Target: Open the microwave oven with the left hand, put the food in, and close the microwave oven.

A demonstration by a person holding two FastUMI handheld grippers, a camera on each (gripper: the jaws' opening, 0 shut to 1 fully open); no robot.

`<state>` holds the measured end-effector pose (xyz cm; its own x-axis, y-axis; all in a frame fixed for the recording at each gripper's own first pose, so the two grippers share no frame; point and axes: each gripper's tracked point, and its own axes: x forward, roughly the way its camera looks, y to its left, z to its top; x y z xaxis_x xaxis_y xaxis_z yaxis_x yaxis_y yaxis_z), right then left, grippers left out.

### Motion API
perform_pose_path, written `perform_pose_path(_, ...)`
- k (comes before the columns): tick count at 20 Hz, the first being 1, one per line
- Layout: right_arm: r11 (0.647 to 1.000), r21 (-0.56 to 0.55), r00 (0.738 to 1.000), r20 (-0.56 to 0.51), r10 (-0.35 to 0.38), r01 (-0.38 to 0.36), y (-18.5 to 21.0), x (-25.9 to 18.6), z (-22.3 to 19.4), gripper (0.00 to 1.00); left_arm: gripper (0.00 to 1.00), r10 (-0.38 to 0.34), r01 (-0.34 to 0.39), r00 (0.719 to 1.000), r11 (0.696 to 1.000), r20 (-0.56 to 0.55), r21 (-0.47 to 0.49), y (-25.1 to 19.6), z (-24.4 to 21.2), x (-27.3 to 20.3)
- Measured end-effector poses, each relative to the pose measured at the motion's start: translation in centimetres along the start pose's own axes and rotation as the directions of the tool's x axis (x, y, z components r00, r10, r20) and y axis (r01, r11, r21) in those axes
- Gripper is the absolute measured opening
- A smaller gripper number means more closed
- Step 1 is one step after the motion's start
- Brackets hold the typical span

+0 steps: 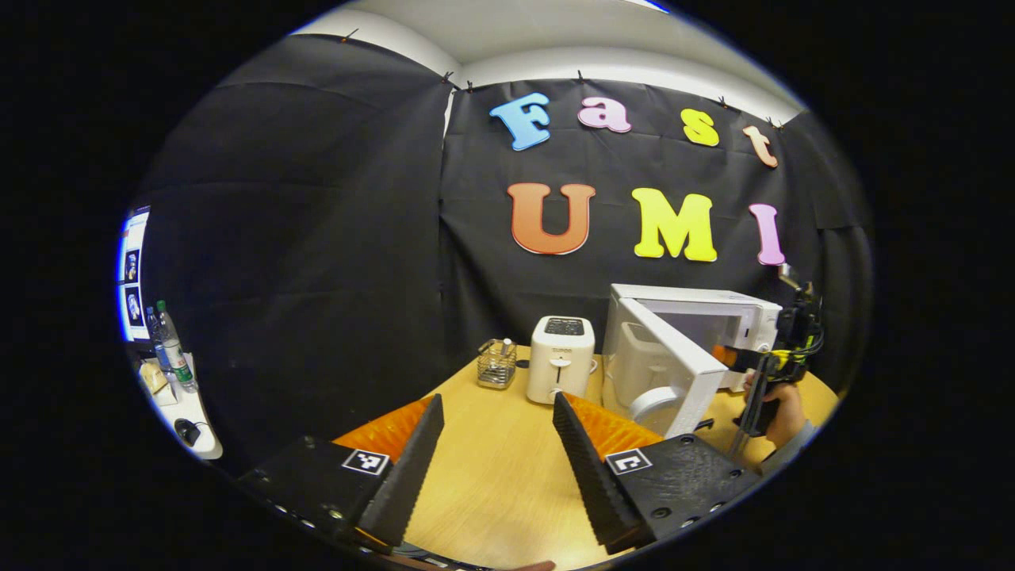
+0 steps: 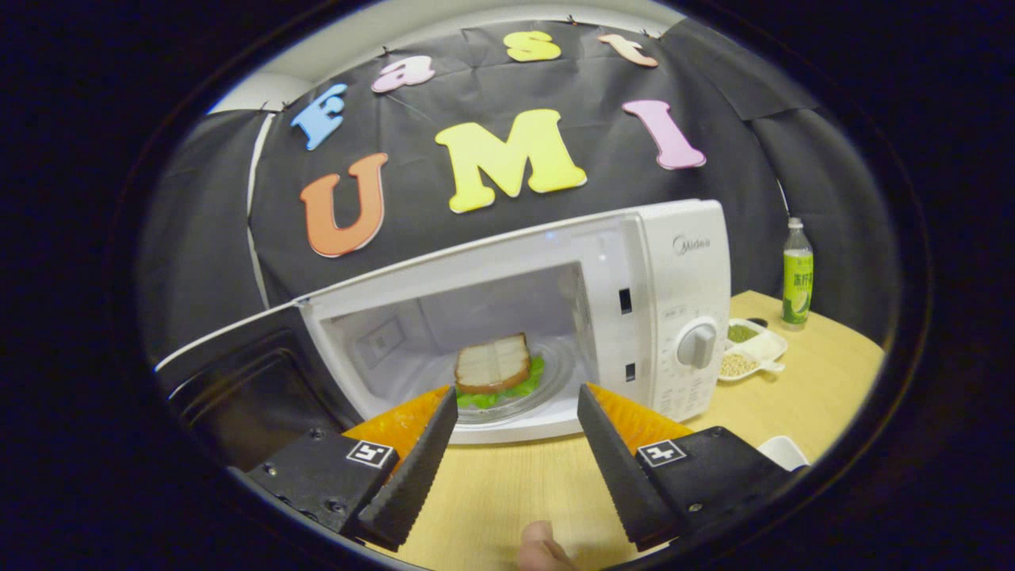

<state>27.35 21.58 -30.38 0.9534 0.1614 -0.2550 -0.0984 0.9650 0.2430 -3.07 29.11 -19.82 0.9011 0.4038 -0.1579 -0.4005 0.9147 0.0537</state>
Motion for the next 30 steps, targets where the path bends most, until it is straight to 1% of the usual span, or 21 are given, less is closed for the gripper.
perform_pose_path(1, 1.0, -0.011, 1.0, 0.015, 0.023, -0.023, 0.0, -1.4, 0.6, 0.97, 0.55, 0.016, -0.016, 1.0, 1.0, 0.011, 0.001, 0.8, 0.2, 0.4)
perform_pose_path(2, 0.999, -0.028, 0.999, 0.028, 0.046, -0.045, -0.1, -2.8, 1.4, 0.97, 0.48, 0.023, -0.023, 0.999, 1.0, 0.023, -0.007, 1.3, 0.4, 0.6)
perform_pose_path(3, 0.997, -0.052, 0.998, 0.034, 0.055, -0.053, -0.3, -4.4, 2.1, 0.97, 0.34, 0.034, -0.033, 0.999, 0.999, 0.031, -0.026, 1.9, 0.7, 0.8)
perform_pose_path(5, 0.993, -0.116, 0.997, 0.063, 0.044, -0.036, -1.6, -7.2, 4.0, 0.98, 0.08, 0.033, -0.031, 0.999, 0.997, 0.027, -0.076, 3.0, 0.3, 2.0)
perform_pose_path(6, 0.989, -0.148, 0.995, 0.086, 0.04, -0.027, -2.2, -8.5, 4.9, 0.97, 0.0, 0.021, -0.02, 1.0, 0.996, 0.015, -0.092, 3.3, -0.2, 2.6)
perform_pose_path(8, 0.979, -0.205, 0.99, 0.141, 0.022, 0.008, -3.1, -11.1, 7.2, 0.97, 0.0, 0.038, -0.038, 0.999, 0.994, 0.0, -0.1, 4.2, -1.5, 4.5)
perform_pose_path(9, 0.974, -0.224, 0.988, 0.156, 0.013, 0.023, -3.5, -12.2, 7.8, 0.89, 0.0, 0.008, -0.009, 1.0, 0.994, -0.01, -0.105, 3.8, -2.1, 4.4)
perform_pose_path(10, 0.97, -0.24, 0.986, 0.168, 0.015, 0.026, -3.7, -13.3, 8.4, 0.9, 0.0, -0.022, 0.021, 1.0, 0.994, -0.005, -0.108, 3.1, -2.4, 3.9)
perform_pose_path(11, 0.967, -0.255, 0.984, 0.179, 0.025, 0.022, -3.6, -14.4, 9.2, 0.97, 0.0, -0.07, 0.07, 0.998, 0.991, -0.001, -0.114, 2.1, -2.7, 4.0)
perform_pose_path(13, 0.958, -0.287, 0.981, 0.189, 0.038, 0.018, -3.8, -16.5, 10.1, 0.97, 0.0, -0.167, 0.168, 0.986, 0.978, 0.022, -0.122, -0.2, -3.0, 4.4)
perform_pose_path(14, 0.954, -0.301, 0.98, 0.194, 0.045, 0.016, -3.9, -17.6, 10.3, 0.97, 0.0, -0.217, 0.218, 0.976, 0.969, 0.023, -0.117, -1.1, -3.5, 4.6)
perform_pose_path(15, 0.949, -0.314, 0.979, 0.193, 0.065, -0.001, -3.8, -18.6, 10.7, 0.9, 0.0, -0.259, 0.261, 0.965, 0.959, 0.033, -0.108, -2.2, -3.8, 4.7)
perform_pose_path(16, 0.947, -0.32, 0.977, 0.189, 0.096, -0.031, -3.5, -19.3, 10.8, 0.98, 0.0, -0.297, 0.3, 0.954, 0.949, 0.045, -0.098, -3.3, -3.8, 5.1)
perform_pose_path(18, 0.942, -0.33, 0.975, 0.179, 0.129, -0.064, -3.5, -20.7, 10.9, 0.98, 0.0, -0.388, 0.392, 0.92, 0.914, 0.059, -0.103, -5.9, -3.9, 5.2)
perform_pose_path(19, 0.941, -0.332, 0.974, 0.18, 0.137, -0.071, -3.8, -21.4, 11.1, 0.93, 0.0, -0.424, 0.427, 0.904, 0.897, 0.055, -0.114, -7.0, -4.2, 5.5)
perform_pose_path(23, 0.944, -0.326, 0.969, 0.21, 0.131, -0.057, -5.6, -23.2, 12.2, 1.0, 0.0, -0.486, 0.481, 0.874, 0.865, 0.004, -0.141, -10.2, -5.9, 6.5)
perform_pose_path(24, 0.947, -0.319, 0.968, 0.218, 0.121, -0.047, -6.2, -23.4, 12.4, 0.96, 0.0, -0.507, 0.502, 0.862, 0.855, 0.001, -0.129, -11.4, -5.9, 6.2)
perform_pose_path(25, 0.948, -0.316, 0.971, 0.21, 0.112, -0.041, -6.9, -23.3, 12.1, 0.96, 0.0, -0.529, 0.525, 0.849, 0.844, -0.007, -0.112, -12.7, -6.3, 5.8)
perform_pose_path(26, 0.95, -0.31, 0.974, 0.198, 0.106, -0.04, -7.4, -23.4, 11.8, 0.96, 0.0, -0.52, 0.519, 0.854, 0.852, 0.001, -0.067, -13.0, -6.5, 6.0)
perform_pose_path(27, 0.952, -0.303, 0.975, 0.193, 0.106, -0.044, -7.9, -23.6, 11.9, 1.0, 0.0, -0.532, 0.531, 0.847, 0.847, -0.02, -0.038, -13.7, -6.9, 5.8)
perform_pose_path(30, 0.956, -0.29, 0.976, 0.192, 0.105, -0.046, -9.5, -23.8, 11.8, 1.0, 0.0, -0.574, 0.574, 0.817, 0.819, -0.053, -0.006, -17.2, -7.5, 5.6)
